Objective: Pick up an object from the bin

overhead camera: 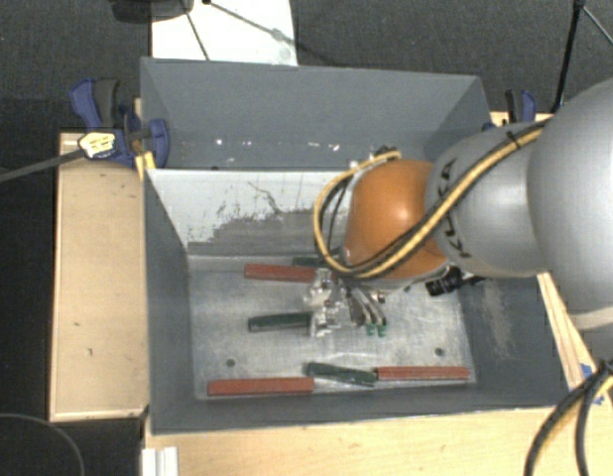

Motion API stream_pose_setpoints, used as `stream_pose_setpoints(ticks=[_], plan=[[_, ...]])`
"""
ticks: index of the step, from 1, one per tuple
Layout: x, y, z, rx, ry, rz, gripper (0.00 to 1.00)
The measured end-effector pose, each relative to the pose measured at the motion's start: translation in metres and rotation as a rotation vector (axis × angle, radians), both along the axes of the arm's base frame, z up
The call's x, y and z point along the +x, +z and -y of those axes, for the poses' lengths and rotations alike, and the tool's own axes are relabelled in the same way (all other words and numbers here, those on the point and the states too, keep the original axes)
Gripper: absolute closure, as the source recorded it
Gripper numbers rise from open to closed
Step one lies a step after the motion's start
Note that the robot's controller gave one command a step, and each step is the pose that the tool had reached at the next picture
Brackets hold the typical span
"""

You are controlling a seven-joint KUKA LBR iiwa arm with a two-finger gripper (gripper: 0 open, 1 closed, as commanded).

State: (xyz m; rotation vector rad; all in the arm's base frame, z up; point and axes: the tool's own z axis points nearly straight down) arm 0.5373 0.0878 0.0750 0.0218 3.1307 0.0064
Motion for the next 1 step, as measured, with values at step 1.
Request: stream_pose_setpoints(ticks=[1], plan=[[-0.0006,0.1341,0.0094,-0.003,0.018,-0.008,1.00]])
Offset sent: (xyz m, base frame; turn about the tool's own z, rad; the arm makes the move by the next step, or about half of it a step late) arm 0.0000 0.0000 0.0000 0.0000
